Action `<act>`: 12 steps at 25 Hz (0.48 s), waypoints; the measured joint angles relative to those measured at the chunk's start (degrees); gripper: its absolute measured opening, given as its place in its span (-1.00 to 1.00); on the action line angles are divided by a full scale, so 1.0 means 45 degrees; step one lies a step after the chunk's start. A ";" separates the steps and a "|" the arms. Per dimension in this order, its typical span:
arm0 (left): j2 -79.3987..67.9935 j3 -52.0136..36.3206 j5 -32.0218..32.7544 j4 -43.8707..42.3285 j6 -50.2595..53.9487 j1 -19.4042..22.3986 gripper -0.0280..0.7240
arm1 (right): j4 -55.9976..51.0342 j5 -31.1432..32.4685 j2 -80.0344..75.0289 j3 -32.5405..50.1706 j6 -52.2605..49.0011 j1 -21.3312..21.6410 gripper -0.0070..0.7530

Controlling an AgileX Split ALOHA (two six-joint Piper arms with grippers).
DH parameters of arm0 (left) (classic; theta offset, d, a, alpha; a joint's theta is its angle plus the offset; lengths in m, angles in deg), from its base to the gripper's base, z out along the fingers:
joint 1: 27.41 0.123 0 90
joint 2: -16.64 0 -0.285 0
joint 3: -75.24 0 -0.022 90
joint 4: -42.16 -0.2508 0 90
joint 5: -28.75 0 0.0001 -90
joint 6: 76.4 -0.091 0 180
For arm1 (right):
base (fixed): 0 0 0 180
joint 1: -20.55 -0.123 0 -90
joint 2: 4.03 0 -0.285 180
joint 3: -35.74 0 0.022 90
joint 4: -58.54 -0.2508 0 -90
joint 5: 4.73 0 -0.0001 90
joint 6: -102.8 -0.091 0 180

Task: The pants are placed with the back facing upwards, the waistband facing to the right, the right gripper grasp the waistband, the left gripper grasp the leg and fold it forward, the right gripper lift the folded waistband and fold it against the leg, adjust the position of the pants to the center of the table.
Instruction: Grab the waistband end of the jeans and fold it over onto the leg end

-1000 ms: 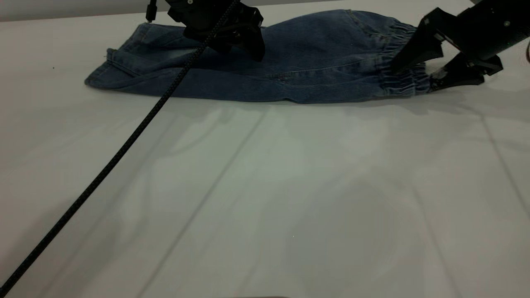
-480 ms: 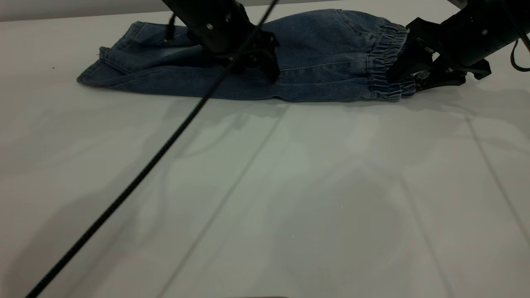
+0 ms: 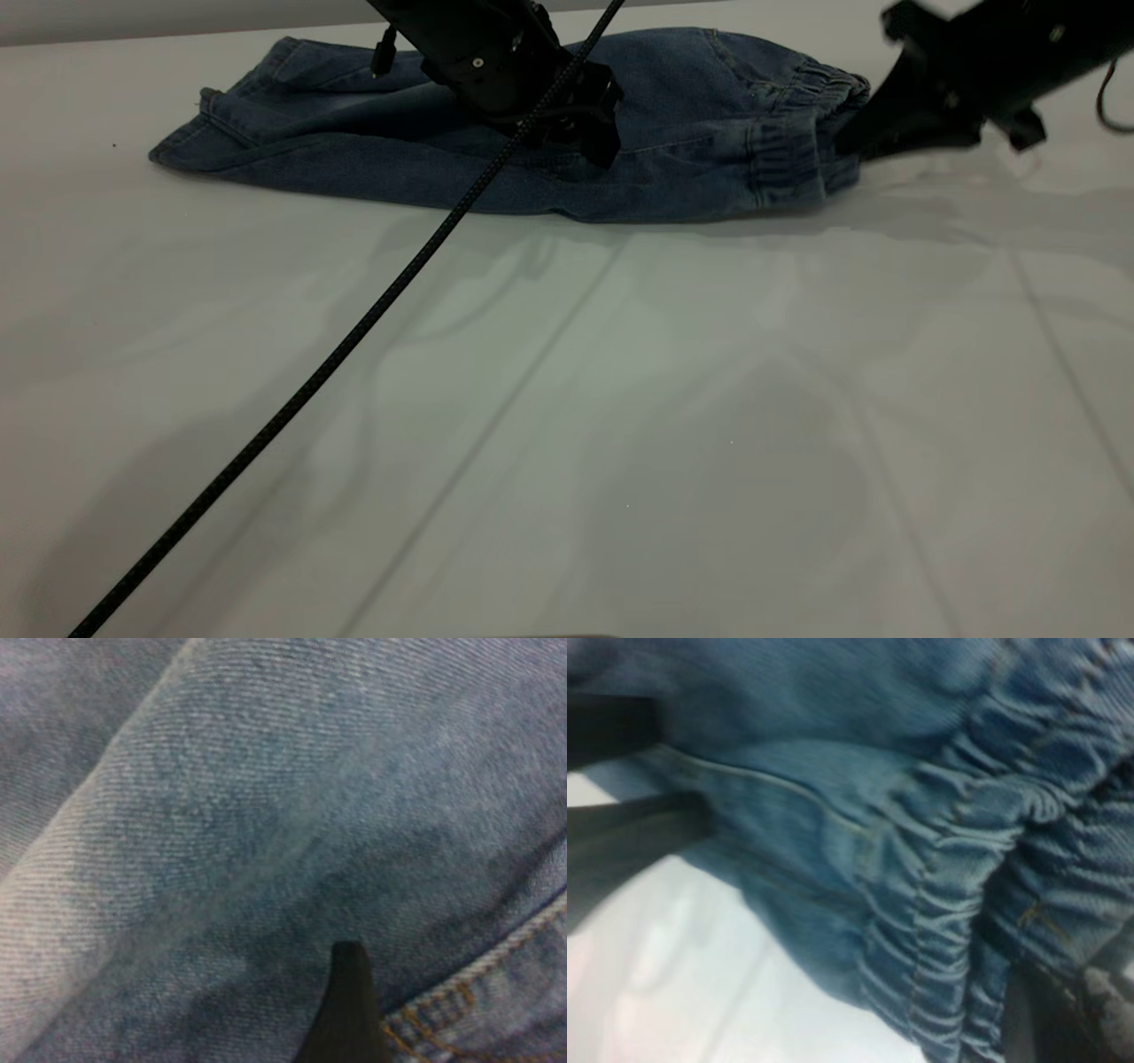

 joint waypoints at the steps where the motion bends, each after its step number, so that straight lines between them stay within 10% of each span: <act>1: -0.0090 0.0000 -0.0029 0.0003 0.0000 0.0000 0.53 | 0.0000 0.0158 0.0243 0.0000 -0.0013 0.0016 -0.93; 12: -0.0347 0.0015 -0.0317 0.0026 0.0000 -0.0727 0.53 | 0.0440 0.1238 0.1972 0.0000 -0.0551 0.0119 -0.90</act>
